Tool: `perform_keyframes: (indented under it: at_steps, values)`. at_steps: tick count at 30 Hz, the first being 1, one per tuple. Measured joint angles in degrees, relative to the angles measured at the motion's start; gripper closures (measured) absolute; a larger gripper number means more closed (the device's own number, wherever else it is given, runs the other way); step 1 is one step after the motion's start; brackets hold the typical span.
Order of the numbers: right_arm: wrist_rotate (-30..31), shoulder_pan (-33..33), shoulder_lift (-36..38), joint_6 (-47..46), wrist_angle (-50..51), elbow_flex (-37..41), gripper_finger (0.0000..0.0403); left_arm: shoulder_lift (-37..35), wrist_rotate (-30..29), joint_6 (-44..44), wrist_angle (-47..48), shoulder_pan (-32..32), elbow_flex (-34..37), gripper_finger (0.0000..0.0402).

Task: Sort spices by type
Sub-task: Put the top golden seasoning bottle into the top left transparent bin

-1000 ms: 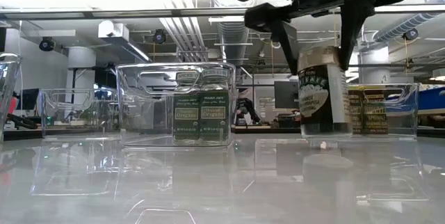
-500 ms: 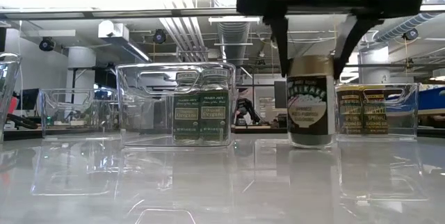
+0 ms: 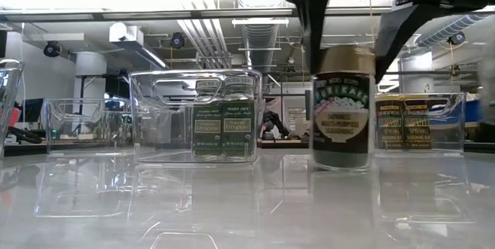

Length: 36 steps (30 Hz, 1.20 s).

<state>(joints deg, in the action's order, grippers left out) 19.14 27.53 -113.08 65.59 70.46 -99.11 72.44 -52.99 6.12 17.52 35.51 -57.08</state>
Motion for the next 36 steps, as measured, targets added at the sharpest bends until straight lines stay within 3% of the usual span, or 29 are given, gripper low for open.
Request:
perform_keyframes:
  at_steps: [16, 25, 30, 33, 36]
  values:
    - [0.32, 1.21, 0.14, -2.11, -2.96, 0.02, 0.0057, 0.00, -0.02, 0.58, -0.44, -0.68, 0.01, 0.0313]
    - [0.85, 3.74, 1.72, -13.47, -2.18, 0.07, 0.0051, 0.02, -0.01, -1.11, -3.53, -3.65, 0.01, 0.0313]
    - [6.59, 5.92, 2.95, -22.47, 1.28, 0.07, 0.0049, 1.91, 0.21, -1.83, -8.25, -5.67, 0.00, 0.0313]
    - [7.80, 6.93, 4.00, -30.98, 3.48, 0.07, 0.0050, 4.08, 4.53, -3.87, -12.95, -6.99, -0.39, 0.0313]
    - [7.95, 7.73, 5.11, -41.26, 5.72, 0.04, 0.0050, 6.66, 14.65, -6.97, -18.13, -9.06, -1.85, 0.0313]
